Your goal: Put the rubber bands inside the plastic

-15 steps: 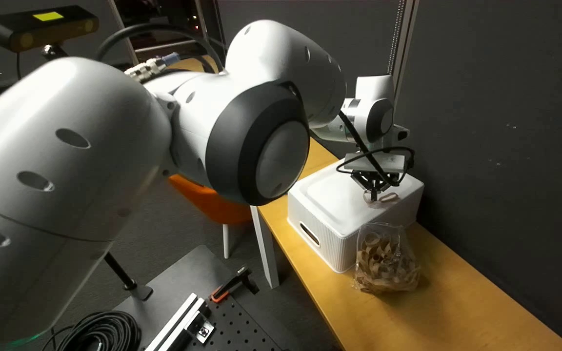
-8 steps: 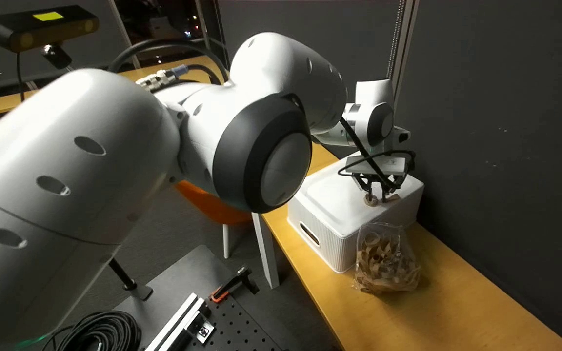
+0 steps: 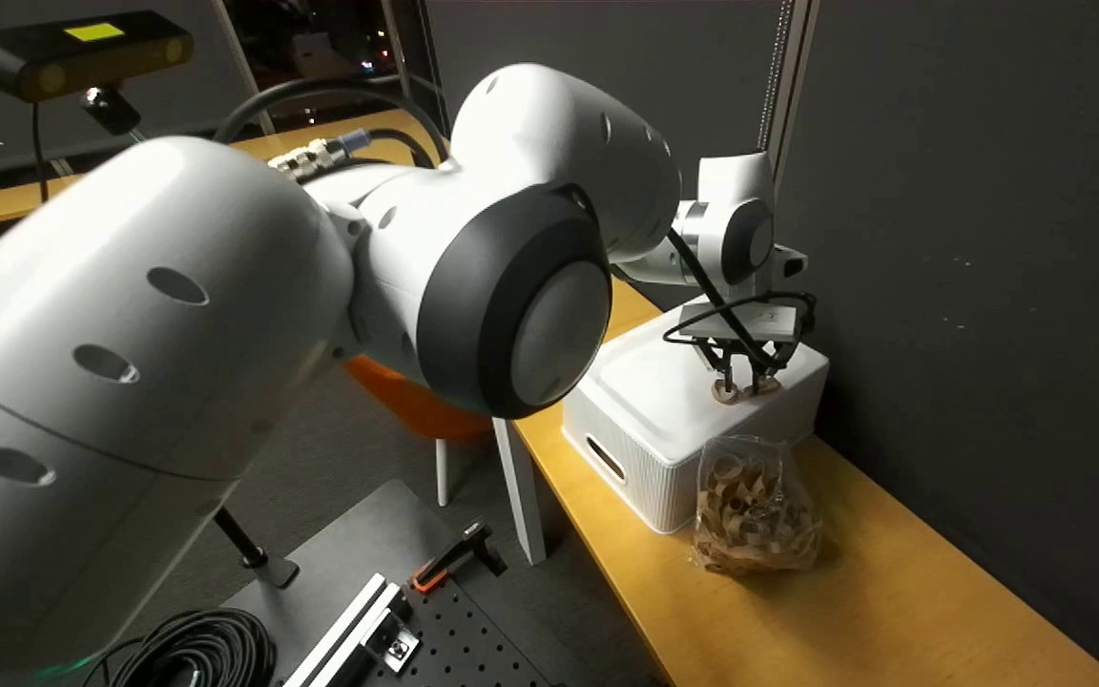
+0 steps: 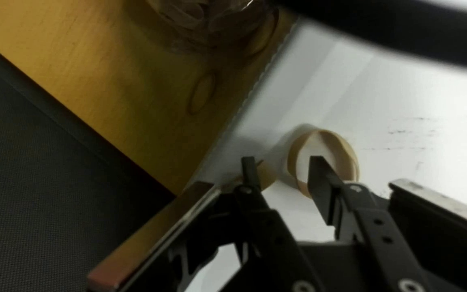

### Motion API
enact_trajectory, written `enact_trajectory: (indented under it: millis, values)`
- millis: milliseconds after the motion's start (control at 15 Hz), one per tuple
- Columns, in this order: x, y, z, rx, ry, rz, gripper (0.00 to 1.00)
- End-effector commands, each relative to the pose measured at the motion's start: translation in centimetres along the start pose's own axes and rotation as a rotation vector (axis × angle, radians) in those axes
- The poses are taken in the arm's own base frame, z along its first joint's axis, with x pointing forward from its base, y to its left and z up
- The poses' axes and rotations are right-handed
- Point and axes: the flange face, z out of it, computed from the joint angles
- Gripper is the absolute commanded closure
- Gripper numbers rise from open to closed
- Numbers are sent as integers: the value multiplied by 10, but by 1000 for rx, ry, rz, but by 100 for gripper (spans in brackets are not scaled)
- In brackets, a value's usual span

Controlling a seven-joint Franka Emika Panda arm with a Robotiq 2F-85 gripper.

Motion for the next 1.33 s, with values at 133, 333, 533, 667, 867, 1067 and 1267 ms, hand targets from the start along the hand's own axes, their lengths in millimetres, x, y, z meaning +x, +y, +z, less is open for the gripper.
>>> enact_trajectory:
  millis: [133, 333, 533, 667, 867, 1067, 1267]
  values:
    - [3, 6, 7, -17, 5, 19, 58]
    - [3, 6, 11, -18, 1, 19, 63]
    - [4, 6, 10, -18, 3, 20, 89]
    - [5, 6, 9, -18, 5, 21, 100]
    - [5, 6, 8, -19, 7, 23, 100]
    - [5, 5, -1, -25, 8, 26, 99]
    - [5, -1, -17, -21, 17, 29, 99]
